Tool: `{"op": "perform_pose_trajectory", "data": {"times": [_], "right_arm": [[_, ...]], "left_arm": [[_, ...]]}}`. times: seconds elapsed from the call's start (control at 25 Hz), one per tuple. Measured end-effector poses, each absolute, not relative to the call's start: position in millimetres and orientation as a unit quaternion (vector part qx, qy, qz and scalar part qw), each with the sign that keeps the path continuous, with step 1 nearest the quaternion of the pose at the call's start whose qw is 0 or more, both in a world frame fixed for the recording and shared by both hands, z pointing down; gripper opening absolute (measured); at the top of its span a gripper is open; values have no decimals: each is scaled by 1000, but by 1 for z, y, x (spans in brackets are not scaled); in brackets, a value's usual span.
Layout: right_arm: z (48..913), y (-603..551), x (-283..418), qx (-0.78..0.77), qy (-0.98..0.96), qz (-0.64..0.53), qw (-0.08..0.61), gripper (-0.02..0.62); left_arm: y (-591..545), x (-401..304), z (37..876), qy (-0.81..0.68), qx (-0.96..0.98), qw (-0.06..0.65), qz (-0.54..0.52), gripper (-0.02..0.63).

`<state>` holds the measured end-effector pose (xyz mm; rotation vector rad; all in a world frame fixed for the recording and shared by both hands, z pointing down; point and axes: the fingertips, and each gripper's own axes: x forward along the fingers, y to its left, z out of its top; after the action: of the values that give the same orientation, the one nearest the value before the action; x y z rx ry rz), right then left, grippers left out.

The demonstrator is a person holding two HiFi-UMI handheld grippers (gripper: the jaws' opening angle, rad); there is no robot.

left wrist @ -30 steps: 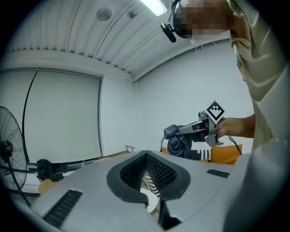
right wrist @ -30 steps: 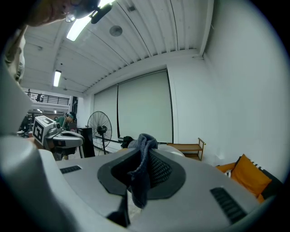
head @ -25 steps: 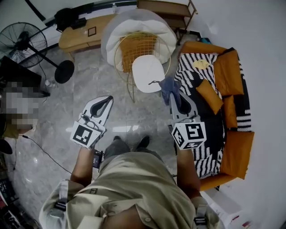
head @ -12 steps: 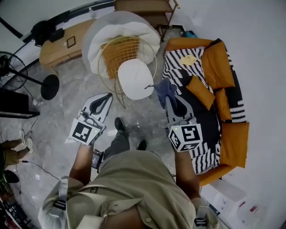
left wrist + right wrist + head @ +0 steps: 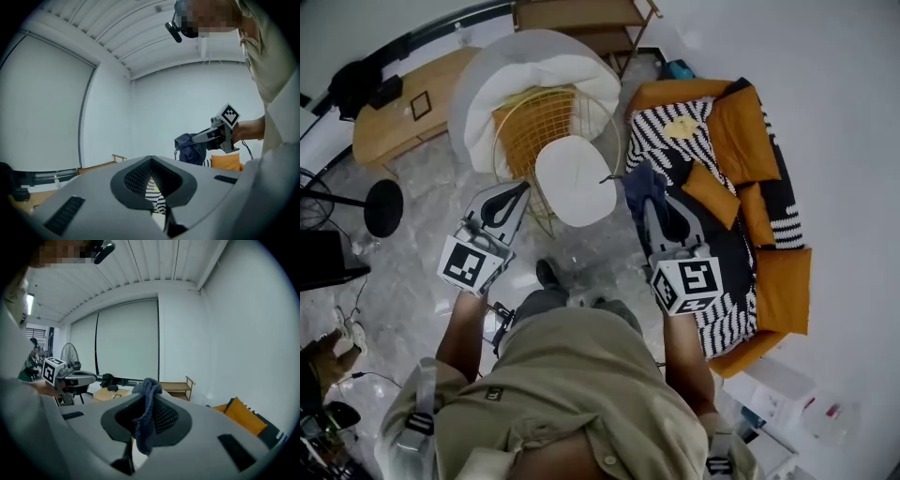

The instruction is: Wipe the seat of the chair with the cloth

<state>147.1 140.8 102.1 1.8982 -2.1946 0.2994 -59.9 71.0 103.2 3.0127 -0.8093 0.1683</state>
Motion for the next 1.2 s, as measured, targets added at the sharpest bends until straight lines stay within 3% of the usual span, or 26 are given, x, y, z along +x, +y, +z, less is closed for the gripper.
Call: {"op": "perform_pose_trajectory", "data": {"times": [0.12,0.52,1.2], "right_arm": [[108,124,143,650,-742,107,123,52],[143,47,153,622,-759,131,141,52],[276,-124,199,534,-805,199,165,52]], "left_arm": [[47,-61,101,-250,968,-5,28,15],[-2,-66,143,-283,954,56,82,15],[-107,-19,213,-377,908,93,154,15]]}}
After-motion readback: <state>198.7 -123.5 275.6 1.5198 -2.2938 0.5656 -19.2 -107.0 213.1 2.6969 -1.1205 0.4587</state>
